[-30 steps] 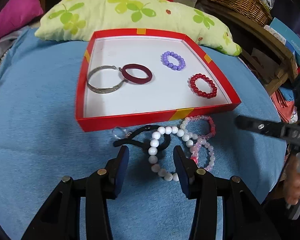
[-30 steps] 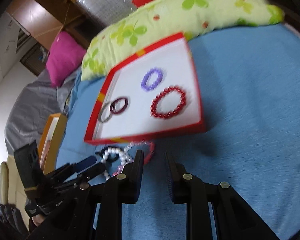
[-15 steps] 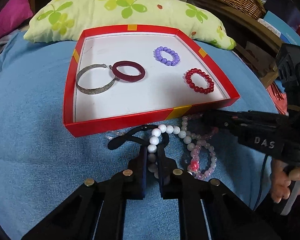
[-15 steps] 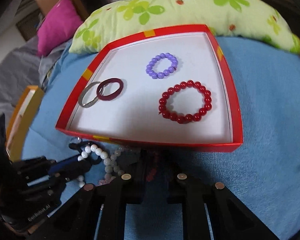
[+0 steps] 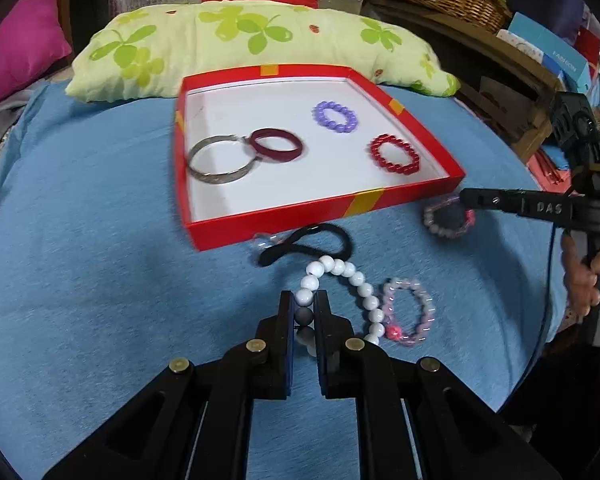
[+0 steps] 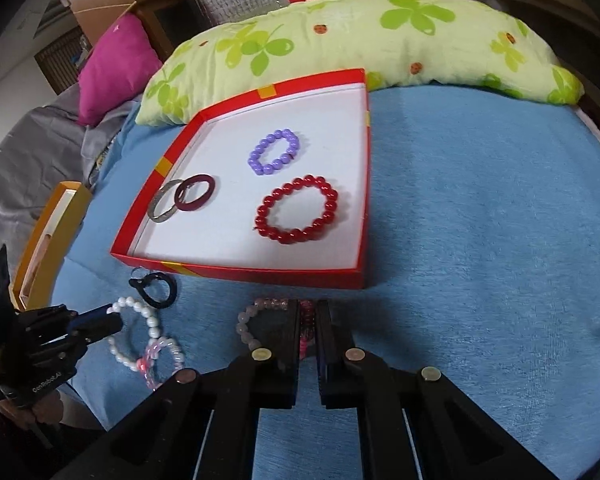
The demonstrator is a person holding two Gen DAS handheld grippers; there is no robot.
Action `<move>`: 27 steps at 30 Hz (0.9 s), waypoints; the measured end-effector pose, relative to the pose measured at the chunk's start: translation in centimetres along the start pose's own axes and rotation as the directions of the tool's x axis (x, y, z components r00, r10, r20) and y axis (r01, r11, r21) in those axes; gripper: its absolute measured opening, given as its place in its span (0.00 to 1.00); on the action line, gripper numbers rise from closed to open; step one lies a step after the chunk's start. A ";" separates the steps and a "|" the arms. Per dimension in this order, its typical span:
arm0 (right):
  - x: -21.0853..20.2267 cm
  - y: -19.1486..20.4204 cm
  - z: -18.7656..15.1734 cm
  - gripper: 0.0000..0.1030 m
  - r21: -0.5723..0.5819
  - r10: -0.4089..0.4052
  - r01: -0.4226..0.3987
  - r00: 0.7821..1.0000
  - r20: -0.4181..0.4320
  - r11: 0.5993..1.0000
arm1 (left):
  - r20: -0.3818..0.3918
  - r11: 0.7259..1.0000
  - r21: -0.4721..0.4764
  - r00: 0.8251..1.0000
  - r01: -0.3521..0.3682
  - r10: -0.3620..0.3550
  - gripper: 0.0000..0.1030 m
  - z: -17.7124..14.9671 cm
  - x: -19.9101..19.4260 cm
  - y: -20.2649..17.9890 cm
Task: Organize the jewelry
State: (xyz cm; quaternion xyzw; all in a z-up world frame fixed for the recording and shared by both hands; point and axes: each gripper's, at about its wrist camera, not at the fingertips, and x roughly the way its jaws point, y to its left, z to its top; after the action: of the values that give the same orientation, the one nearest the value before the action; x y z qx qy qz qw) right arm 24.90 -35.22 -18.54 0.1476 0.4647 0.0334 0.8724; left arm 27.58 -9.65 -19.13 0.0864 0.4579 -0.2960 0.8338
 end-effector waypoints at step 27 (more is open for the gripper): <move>-2.1 3.6 -0.2 0.08 -0.149 0.095 -0.080 0.991 0.095 0.986 | 0.088 0.999 -0.050 0.996 0.001 0.004 0.09 0.7 -2.0 1.4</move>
State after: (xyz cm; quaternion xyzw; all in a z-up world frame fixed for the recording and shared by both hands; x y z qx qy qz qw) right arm 23.86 -32.10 -15.94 0.1057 0.4089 0.0977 0.9011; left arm 28.08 -7.97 -17.29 0.0527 0.4280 -0.2873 0.8553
